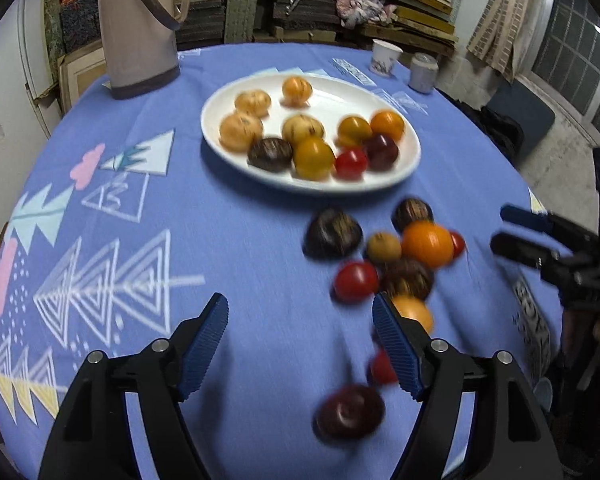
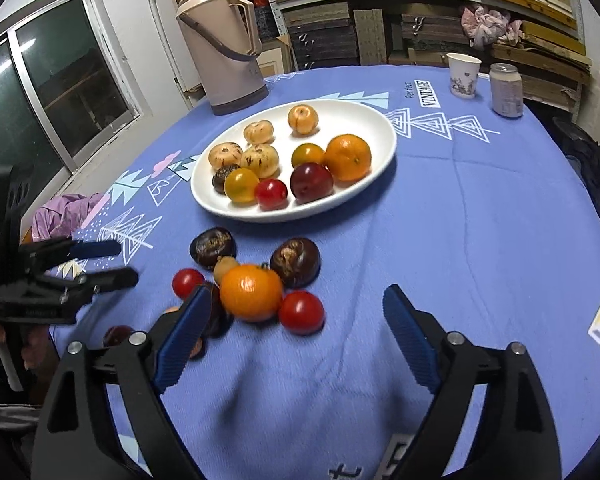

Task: Organize fruits
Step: 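Grasp a dark red plum with the left tool while the right tool grasps a red tomato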

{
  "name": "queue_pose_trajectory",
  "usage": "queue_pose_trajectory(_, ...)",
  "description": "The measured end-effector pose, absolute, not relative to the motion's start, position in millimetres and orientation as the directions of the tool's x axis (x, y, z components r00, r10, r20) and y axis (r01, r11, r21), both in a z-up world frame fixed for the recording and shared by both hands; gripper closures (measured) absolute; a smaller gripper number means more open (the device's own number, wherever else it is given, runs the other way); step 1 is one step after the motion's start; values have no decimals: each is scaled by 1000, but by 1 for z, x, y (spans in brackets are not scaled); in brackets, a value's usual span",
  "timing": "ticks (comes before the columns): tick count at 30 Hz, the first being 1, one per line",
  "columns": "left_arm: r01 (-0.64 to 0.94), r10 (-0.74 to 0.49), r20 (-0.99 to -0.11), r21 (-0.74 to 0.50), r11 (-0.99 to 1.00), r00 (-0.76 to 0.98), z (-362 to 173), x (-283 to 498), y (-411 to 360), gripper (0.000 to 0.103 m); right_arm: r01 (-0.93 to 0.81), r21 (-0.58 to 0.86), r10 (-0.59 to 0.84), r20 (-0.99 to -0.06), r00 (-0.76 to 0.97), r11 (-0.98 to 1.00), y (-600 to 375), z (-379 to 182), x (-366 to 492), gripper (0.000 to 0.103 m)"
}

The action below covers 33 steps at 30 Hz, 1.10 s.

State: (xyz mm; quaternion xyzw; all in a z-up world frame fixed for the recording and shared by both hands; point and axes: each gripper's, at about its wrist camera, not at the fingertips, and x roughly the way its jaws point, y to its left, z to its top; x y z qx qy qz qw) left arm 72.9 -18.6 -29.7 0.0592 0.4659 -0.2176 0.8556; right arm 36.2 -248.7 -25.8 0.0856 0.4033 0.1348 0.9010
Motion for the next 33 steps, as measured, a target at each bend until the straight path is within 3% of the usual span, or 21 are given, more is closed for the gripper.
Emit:
queue_pose_trajectory(19, 480, -345, -845, -123, 869, 409, -52, 38, -21, 28, -169, 267, 313, -722, 616, 949, -246, -37, 19, 16)
queue_pose_trajectory(21, 473, -335, -854, -122, 873, 398, -56, 39, -19, 32, -171, 266, 314, -725, 614, 949, -245, -38, 19, 16)
queue_pose_trajectory(23, 469, -335, -867, -138, 873, 369, -62, 40, -18, 45, -171, 260, 309, -727, 614, 950, -244, -39, 20, 16)
queue_pose_trajectory(27, 473, -335, -868, -137, 871, 366, -67, 39, -18, 53, -169, 219, 276, -740, 613, 961, -241, -41, 21, 16)
queue_pose_trajectory(28, 479, -350, -865, -151, 865, 360, -67, 38, -19, 65, -174, 202, 266, -746, 610, 964, -239, -41, 21, 16)
queue_pose_trajectory(33, 490, -346, -862, -135, 861, 371, -67, 37, -21, 65, -199, 68, 175, -785, 595, 978, -225, -49, 24, 16)
